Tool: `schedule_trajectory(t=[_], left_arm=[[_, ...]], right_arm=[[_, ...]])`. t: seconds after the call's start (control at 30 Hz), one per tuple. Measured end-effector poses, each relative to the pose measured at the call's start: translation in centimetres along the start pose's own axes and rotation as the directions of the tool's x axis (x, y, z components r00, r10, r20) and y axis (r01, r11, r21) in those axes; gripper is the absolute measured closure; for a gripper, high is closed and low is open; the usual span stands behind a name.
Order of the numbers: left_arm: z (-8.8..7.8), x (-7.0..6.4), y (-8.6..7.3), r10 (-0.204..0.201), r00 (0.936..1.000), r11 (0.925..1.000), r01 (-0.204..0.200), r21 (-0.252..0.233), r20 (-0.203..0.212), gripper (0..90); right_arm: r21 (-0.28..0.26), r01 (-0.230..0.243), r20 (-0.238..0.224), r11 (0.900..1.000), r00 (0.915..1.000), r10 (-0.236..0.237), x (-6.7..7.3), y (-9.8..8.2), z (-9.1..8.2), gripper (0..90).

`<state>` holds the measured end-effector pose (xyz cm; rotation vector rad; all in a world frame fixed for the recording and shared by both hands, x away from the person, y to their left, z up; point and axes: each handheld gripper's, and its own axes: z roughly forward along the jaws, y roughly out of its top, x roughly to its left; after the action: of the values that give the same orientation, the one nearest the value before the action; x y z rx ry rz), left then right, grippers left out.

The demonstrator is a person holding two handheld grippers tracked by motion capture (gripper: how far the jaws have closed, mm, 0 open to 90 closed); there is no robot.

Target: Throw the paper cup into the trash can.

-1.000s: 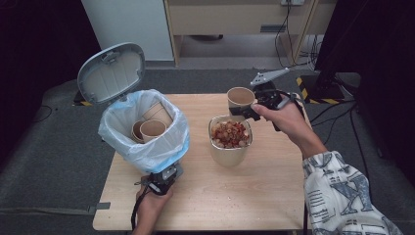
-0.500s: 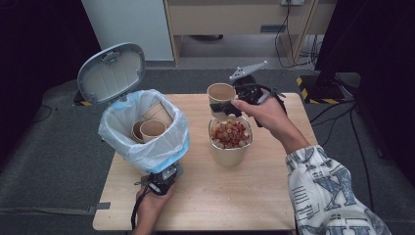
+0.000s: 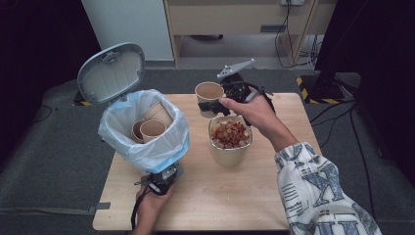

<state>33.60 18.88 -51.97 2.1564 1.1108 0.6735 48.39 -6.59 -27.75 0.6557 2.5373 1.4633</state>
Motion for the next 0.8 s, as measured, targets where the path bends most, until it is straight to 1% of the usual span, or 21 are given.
schedule_trajectory(t=[0.1,0.27,0.43,0.5,0.8], left_arm=[[0.0,0.0,0.0,0.000,1.0000,1.0000,0.000,0.000,0.000,87.3],[0.0,0.0,0.0,0.000,1.0000,1.0000,0.000,0.001,0.000,87.3],[0.0,0.0,0.0,0.000,1.0000,1.0000,0.000,0.002,-0.001,87.2],[0.0,0.0,0.0,0.001,1.0000,1.0000,-0.001,0.002,-0.002,87.2],[0.0,0.0,0.0,0.000,1.0000,1.0000,0.000,0.002,-0.001,87.2]], right_arm=[[-0.002,0.006,-0.003,1.000,1.0000,-0.006,0.3,0.3,0.2,29.9],[0.000,0.000,-0.002,1.000,1.0000,0.000,0.5,0.5,0.5,29.6],[-0.009,0.003,-0.009,1.000,1.0000,-0.004,1.0,0.9,0.9,29.4],[-0.015,0.000,-0.014,1.000,0.9999,0.000,1.2,1.2,1.2,29.4],[-0.030,0.016,-0.043,0.999,0.9989,-0.018,2.9,3.1,2.5,29.2]])
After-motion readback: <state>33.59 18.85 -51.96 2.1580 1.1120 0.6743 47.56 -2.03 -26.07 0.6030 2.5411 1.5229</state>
